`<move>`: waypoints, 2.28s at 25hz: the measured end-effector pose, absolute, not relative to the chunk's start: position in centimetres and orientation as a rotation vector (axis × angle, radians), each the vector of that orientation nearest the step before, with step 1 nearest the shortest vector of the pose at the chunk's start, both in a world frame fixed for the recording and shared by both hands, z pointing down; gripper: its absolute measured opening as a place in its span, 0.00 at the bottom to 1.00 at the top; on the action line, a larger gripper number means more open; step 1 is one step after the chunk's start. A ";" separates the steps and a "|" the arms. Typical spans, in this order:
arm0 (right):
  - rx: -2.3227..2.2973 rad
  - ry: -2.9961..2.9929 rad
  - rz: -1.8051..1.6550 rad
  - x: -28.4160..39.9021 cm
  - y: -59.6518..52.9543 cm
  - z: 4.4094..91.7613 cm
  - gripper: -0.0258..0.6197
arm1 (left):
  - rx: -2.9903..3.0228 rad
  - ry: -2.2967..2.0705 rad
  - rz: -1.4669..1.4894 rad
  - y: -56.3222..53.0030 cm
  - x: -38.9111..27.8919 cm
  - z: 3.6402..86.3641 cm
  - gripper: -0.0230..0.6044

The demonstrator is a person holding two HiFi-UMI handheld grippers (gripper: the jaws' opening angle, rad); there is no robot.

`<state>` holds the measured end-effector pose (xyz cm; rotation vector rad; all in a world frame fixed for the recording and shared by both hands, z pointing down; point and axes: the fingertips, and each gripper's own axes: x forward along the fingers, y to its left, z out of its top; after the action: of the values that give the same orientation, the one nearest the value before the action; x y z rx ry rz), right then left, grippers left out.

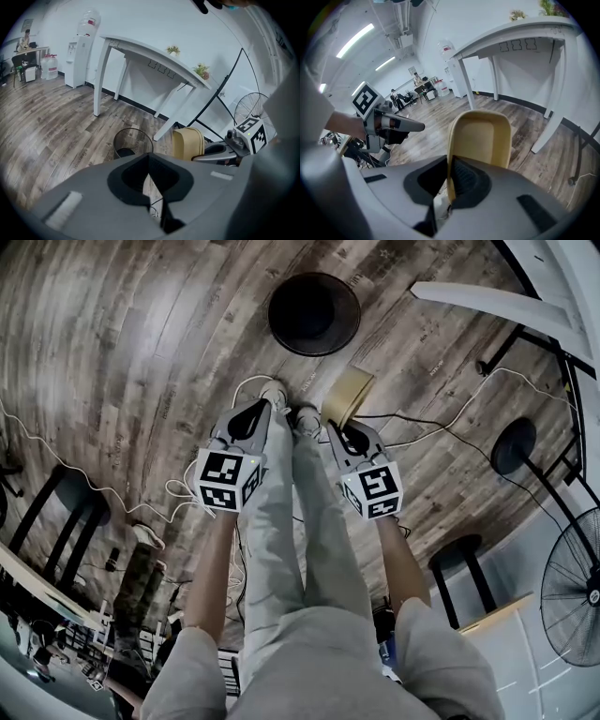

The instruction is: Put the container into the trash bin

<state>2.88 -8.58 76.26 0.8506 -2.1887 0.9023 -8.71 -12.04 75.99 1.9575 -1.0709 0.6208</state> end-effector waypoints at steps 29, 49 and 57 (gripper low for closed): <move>0.826 -2.235 0.801 -0.3 -17.0 82.3 0.08 | 1.916 -1.067 0.603 -13.9 -9.9 81.2 0.05; 0.869 -2.158 0.794 -1.5 -23.8 87.7 0.08 | 1.908 -1.063 0.610 -15.2 -10.7 81.9 0.05; 0.805 -2.107 0.817 -2.5 -24.5 90.9 0.08 | 1.901 -1.064 0.603 -15.0 -11.1 82.1 0.05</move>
<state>-2.53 -24.45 90.89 0.8047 -2.1068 0.8173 -11.09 -15.01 82.11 1.9006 -1.0645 0.6028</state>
